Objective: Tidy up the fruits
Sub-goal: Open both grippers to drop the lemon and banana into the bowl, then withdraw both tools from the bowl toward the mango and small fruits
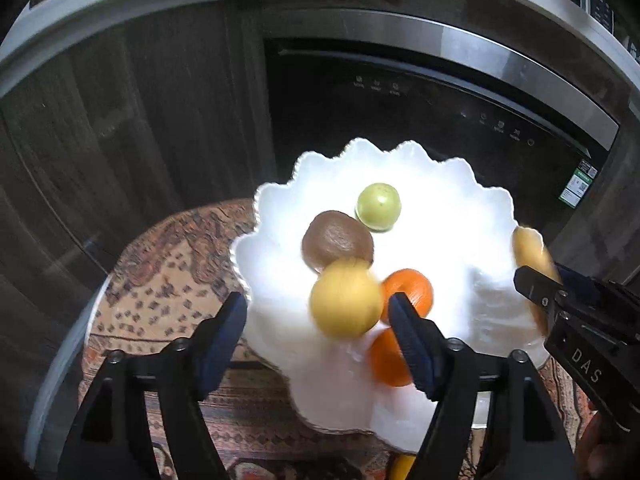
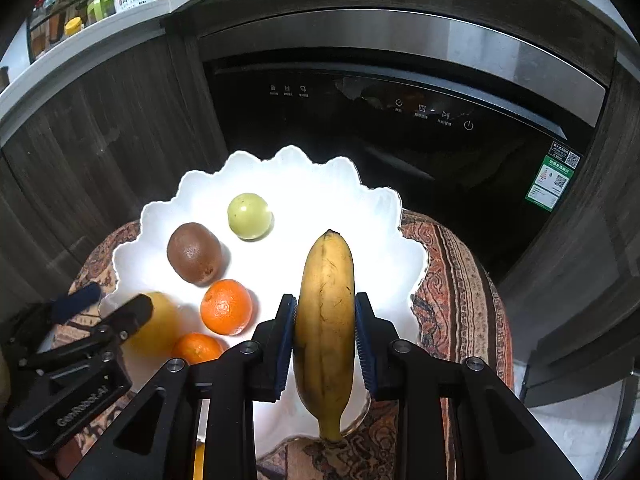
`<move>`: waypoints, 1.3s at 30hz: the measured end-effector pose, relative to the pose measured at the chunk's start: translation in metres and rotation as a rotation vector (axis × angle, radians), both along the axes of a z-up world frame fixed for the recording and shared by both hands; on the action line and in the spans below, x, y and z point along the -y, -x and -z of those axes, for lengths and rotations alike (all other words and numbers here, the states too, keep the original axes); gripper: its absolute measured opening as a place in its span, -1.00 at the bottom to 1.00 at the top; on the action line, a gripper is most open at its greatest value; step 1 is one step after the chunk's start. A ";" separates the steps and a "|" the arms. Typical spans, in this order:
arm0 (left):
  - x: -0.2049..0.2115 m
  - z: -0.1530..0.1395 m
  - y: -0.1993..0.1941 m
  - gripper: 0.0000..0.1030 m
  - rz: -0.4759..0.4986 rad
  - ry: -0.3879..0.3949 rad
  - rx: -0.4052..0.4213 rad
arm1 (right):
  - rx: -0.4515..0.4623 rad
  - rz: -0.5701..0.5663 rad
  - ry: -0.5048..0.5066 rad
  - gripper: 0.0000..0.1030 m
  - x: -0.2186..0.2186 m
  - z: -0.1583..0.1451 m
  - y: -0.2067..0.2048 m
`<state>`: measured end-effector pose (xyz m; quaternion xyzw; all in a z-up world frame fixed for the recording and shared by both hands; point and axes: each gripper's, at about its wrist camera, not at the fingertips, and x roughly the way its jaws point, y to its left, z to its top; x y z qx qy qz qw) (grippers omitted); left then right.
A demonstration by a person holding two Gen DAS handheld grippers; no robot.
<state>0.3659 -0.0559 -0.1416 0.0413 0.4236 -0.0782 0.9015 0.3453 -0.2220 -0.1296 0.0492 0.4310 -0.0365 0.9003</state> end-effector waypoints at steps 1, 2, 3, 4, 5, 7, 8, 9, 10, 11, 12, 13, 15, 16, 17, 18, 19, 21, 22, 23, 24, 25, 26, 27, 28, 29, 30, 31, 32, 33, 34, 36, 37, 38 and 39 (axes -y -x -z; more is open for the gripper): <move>-0.001 -0.001 0.000 0.45 -0.003 -0.005 0.002 | 0.005 0.004 0.008 -0.18 0.000 -0.001 0.000; -0.003 -0.002 0.000 0.47 -0.008 -0.007 0.003 | 0.013 0.012 0.017 -0.06 0.000 -0.003 0.001; -0.004 -0.004 0.001 0.52 -0.014 -0.006 0.005 | 0.023 0.021 0.026 0.17 0.000 -0.006 0.003; -0.005 -0.005 0.002 0.59 -0.017 -0.005 0.007 | 0.035 0.030 0.035 0.35 0.000 -0.009 0.005; -0.006 -0.007 0.004 0.61 -0.020 -0.003 0.010 | 0.045 0.037 0.045 0.42 -0.001 -0.013 0.006; -0.008 -0.011 0.007 0.68 -0.026 0.001 0.016 | 0.061 0.041 0.056 0.56 -0.002 -0.021 0.010; -0.009 -0.015 0.009 0.70 -0.032 0.002 0.019 | 0.064 0.040 0.058 0.56 -0.002 -0.023 0.011; -0.010 -0.017 0.011 0.76 -0.036 0.003 0.023 | 0.067 0.041 0.062 0.56 -0.003 -0.027 0.013; -0.010 -0.020 0.014 0.80 -0.040 0.003 0.028 | 0.071 0.042 0.065 0.56 -0.003 -0.030 0.015; -0.011 -0.025 0.017 0.81 -0.044 0.005 0.035 | 0.089 0.045 0.073 0.56 -0.003 -0.034 0.018; -0.012 -0.028 0.020 0.83 -0.045 0.006 0.040 | 0.094 0.047 0.077 0.56 -0.003 -0.037 0.020; -0.012 -0.031 0.023 0.85 -0.047 0.005 0.044 | 0.101 0.049 0.080 0.56 -0.003 -0.041 0.023; -0.013 -0.039 0.030 0.86 -0.049 0.003 0.057 | 0.114 0.052 0.079 0.56 -0.004 -0.050 0.031; -0.014 -0.043 0.033 0.86 -0.050 0.003 0.063 | 0.119 0.053 0.079 0.56 -0.005 -0.053 0.034; -0.015 -0.047 0.037 0.86 -0.053 0.005 0.070 | 0.124 0.053 0.079 0.56 -0.006 -0.056 0.037; -0.017 -0.050 0.041 0.86 -0.054 0.007 0.075 | 0.130 0.051 0.079 0.56 -0.007 -0.060 0.041; -0.018 -0.054 0.045 0.86 -0.056 0.009 0.081 | 0.137 0.047 0.080 0.56 -0.008 -0.064 0.045; -0.021 -0.061 0.053 0.86 -0.059 0.011 0.091 | 0.151 0.041 0.084 0.56 -0.011 -0.070 0.053; -0.022 -0.063 0.057 0.86 -0.059 0.012 0.096 | 0.158 0.040 0.086 0.56 -0.012 -0.074 0.058; -0.024 -0.066 0.061 0.86 -0.059 0.011 0.101 | 0.163 0.040 0.086 0.56 -0.012 -0.077 0.062; -0.025 -0.068 0.065 0.86 -0.059 0.010 0.105 | 0.167 0.040 0.087 0.56 -0.013 -0.079 0.066; -0.027 -0.070 0.070 0.86 -0.059 0.009 0.110 | 0.170 0.041 0.087 0.56 -0.013 -0.081 0.070; -0.028 -0.073 0.074 0.86 -0.059 0.008 0.113 | 0.173 0.043 0.087 0.56 -0.013 -0.082 0.073; -0.029 -0.074 0.078 0.86 -0.059 0.007 0.117 | 0.175 0.045 0.087 0.56 -0.014 -0.084 0.077; -0.030 -0.075 0.081 0.86 -0.059 0.006 0.119 | 0.178 0.045 0.086 0.56 -0.015 -0.086 0.081; -0.032 -0.077 0.085 0.86 -0.059 0.004 0.122 | 0.180 0.044 0.086 0.56 -0.015 -0.086 0.084; -0.032 -0.077 0.087 0.86 -0.060 0.004 0.123 | 0.182 0.043 0.087 0.56 -0.016 -0.087 0.087; -0.033 -0.078 0.090 0.86 -0.062 0.004 0.124 | 0.185 0.041 0.087 0.56 -0.018 -0.088 0.091; -0.034 -0.079 0.092 0.86 -0.064 0.005 0.124 | 0.187 0.039 0.087 0.56 -0.018 -0.088 0.094; -0.035 -0.080 0.096 0.86 -0.064 0.007 0.124 | 0.189 0.037 0.087 0.56 -0.019 -0.089 0.097; -0.035 -0.080 0.099 0.86 -0.064 0.008 0.124 | 0.191 0.036 0.088 0.56 -0.020 -0.090 0.101; -0.035 -0.081 0.105 0.86 -0.061 0.009 0.126 | 0.193 0.037 0.089 0.56 -0.019 -0.090 0.106; -0.034 -0.080 0.108 0.86 -0.059 0.007 0.127 | 0.193 0.039 0.087 0.56 -0.019 -0.089 0.109; -0.034 -0.080 0.110 0.86 -0.059 0.006 0.128 | 0.194 0.039 0.086 0.56 -0.018 -0.089 0.111; -0.033 -0.079 0.113 0.86 -0.058 0.005 0.128 | 0.193 0.042 0.086 0.56 -0.018 -0.088 0.114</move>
